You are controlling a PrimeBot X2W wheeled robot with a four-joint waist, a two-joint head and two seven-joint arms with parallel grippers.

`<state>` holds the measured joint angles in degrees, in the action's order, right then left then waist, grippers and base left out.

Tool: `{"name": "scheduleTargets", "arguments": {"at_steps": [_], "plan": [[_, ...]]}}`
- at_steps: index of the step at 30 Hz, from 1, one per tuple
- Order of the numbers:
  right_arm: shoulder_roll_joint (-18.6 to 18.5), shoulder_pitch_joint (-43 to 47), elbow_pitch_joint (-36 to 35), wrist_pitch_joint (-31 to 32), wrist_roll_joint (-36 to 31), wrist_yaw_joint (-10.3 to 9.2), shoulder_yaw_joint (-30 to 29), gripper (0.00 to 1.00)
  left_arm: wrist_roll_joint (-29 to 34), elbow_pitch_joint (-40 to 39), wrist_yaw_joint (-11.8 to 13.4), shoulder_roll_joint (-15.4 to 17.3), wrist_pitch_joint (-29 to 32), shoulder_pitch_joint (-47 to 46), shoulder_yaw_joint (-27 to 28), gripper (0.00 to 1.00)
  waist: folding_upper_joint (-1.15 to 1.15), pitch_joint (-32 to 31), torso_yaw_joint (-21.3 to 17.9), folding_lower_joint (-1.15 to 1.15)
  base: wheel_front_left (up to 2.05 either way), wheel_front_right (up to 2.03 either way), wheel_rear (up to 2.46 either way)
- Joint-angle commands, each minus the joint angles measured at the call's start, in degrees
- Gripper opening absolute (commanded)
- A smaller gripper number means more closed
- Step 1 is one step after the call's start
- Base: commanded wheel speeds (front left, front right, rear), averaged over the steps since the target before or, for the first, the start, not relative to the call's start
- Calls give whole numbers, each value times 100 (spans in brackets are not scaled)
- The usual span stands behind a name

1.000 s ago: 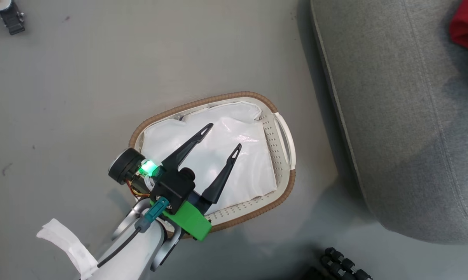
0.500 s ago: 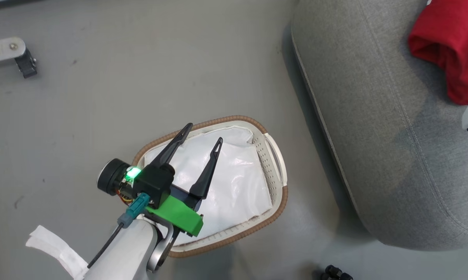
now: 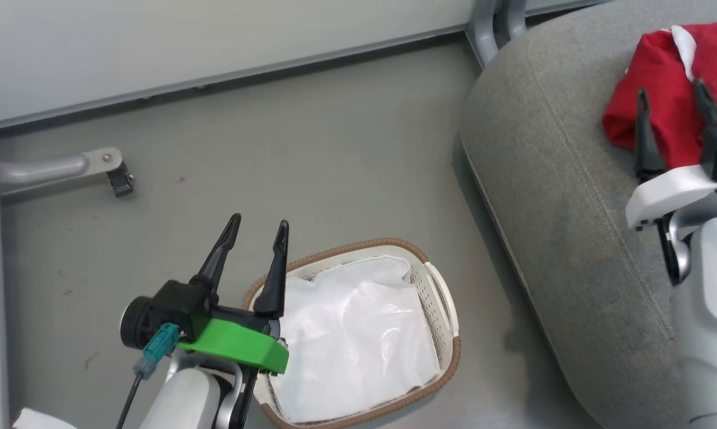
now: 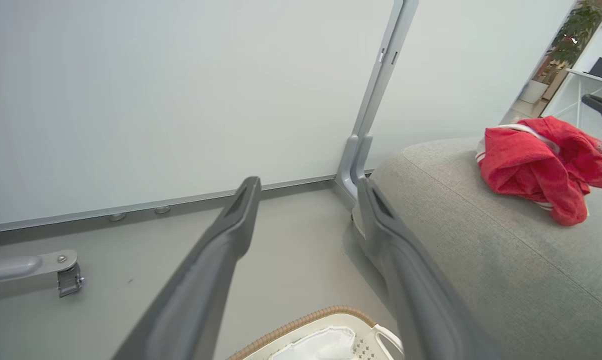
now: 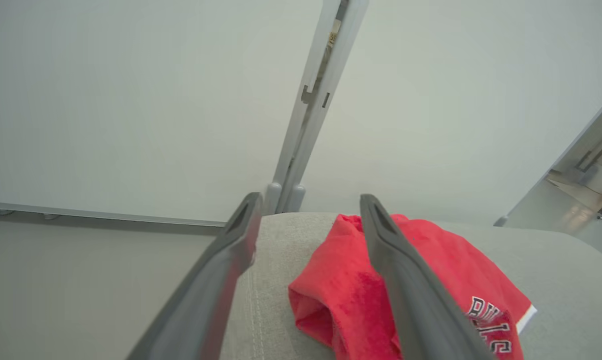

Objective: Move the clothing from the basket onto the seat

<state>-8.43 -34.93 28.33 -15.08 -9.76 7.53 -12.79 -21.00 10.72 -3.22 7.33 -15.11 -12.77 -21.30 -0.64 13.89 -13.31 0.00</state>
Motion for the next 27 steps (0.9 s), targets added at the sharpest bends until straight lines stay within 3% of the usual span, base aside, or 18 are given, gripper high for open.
{"name": "scheduleTargets", "arguments": {"at_steps": [1,7,13,21,27], "plan": [[73,161,-78,-12,55,-8,54,100,58,23,38,-27,-3,177,128,100,64,-560,432,0,0,0,0],[432,703,-430,-12,391,-8,423,100,152,109,75,-183,-4,627,779,100,64,-920,799,0,0,0,0],[538,1467,-770,-12,984,-8,781,100,251,169,94,-269,-3,1032,1329,100,64,-1123,1083,0,0,0,0],[540,2505,-1248,-12,1892,-8,1273,100,310,129,-21,-348,-4,1638,1915,100,64,-1272,1152,0,0,0,0],[541,2991,-1407,-12,2142,-8,1428,100,319,83,-93,-407,-4,1983,2152,100,64,-1300,1053,0,0,0,0]]}}
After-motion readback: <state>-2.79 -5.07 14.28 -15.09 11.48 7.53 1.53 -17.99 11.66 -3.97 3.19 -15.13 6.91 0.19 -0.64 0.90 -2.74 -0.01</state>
